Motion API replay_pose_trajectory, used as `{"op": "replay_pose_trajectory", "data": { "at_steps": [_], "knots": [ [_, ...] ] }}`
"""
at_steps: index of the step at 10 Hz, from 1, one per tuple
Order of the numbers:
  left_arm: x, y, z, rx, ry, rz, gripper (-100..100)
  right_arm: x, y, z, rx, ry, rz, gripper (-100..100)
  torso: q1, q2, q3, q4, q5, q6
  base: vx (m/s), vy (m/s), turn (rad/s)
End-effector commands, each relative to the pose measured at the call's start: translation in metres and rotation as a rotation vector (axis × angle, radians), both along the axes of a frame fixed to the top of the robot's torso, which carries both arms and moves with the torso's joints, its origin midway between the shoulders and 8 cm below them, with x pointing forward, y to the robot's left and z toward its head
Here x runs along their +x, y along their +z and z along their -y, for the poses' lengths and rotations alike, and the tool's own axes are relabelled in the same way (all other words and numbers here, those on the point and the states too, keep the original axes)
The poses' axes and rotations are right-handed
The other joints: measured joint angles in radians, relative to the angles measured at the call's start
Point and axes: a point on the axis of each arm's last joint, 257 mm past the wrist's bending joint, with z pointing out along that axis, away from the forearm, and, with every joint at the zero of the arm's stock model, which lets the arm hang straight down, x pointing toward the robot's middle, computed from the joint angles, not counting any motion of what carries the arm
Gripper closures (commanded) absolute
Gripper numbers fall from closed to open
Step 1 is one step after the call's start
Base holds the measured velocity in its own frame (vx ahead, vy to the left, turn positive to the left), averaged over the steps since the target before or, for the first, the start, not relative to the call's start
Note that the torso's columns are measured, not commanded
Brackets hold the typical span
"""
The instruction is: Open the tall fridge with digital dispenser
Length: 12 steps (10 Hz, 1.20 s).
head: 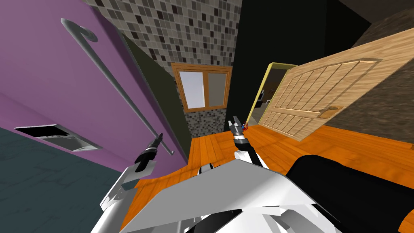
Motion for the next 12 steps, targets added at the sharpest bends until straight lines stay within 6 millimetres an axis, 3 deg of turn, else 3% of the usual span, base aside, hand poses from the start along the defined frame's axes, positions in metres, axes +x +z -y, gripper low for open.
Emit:
{"op": "replay_pose_trajectory", "data": {
  "at_steps": [1, 2, 3, 5, 6, 9, 10, 11, 12],
  "knots": [
    [-0.006, -0.020, -0.001, -0.024, -0.001, -0.006, 100, 0.000, 0.000, 0.000, 0.000, 0.000, 0.000, 0, 0.008, -0.002, -0.001, -0.002, 0.004, -0.003, -0.059, 0.028, 0.090],
    [0.000, -0.007, 0.006, -0.010, -0.014, 0.012, 100, 0.000, 0.000, 0.000, 0.000, 0.000, 0.000, 0, 0.013, -0.006, -0.004, -0.004, 0.007, -0.003, -0.040, -0.001, 0.010],
    [-0.009, -0.007, -0.021, 0.008, -0.001, 0.014, 100, 0.000, 0.000, 0.000, 0.000, 0.000, 0.000, 0, 0.009, -0.010, -0.006, -0.003, 0.005, 0.001, -0.198, 0.063, -0.328],
    [-0.010, -0.019, -0.026, 0.000, 0.009, -0.008, 100, 0.000, 0.000, 0.000, 0.000, 0.000, 0.000, 0, 0.009, -0.005, -0.002, -0.002, 0.005, 0.001, -0.189, 0.088, -0.273],
    [-0.019, -0.007, -0.051, 0.018, 0.019, 0.014, 100, 0.000, 0.000, 0.000, 0.000, 0.000, 0.000, 0, 0.005, -0.009, -0.005, -0.003, 0.002, -0.006, -0.165, 0.027, -0.380],
    [-0.022, -0.028, -0.061, 0.004, 0.039, -0.026, 100, 0.000, 0.000, 0.000, 0.000, 0.000, 0.000, 0, 0.013, -0.011, -0.006, -0.003, 0.004, -0.007, -0.121, 0.019, -0.098],
    [-0.032, -0.015, -0.087, 0.021, 0.052, -0.006, 100, 0.000, 0.000, 0.000, 0.000, 0.000, 0.000, 0, 0.015, -0.016, -0.010, -0.006, 0.006, -0.007, -0.136, 0.033, -0.368],
    [-0.032, -0.016, -0.088, 0.021, 0.052, -0.006, 100, 0.000, 0.000, 0.000, 0.000, 0.000, 0.000, 0, 0.017, -0.011, -0.008, -0.005, 0.006, -0.002, -0.188, 0.081, -0.375],
    [-0.036, -0.033, -0.096, 0.008, 0.069, -0.037, 100, 0.000, 0.000, 0.000, 0.000, 0.000, 0.000, 0, 0.018, -0.009, -0.005, -0.004, 0.008, -0.003, -0.122, 0.048, -0.066]
  ]
}}
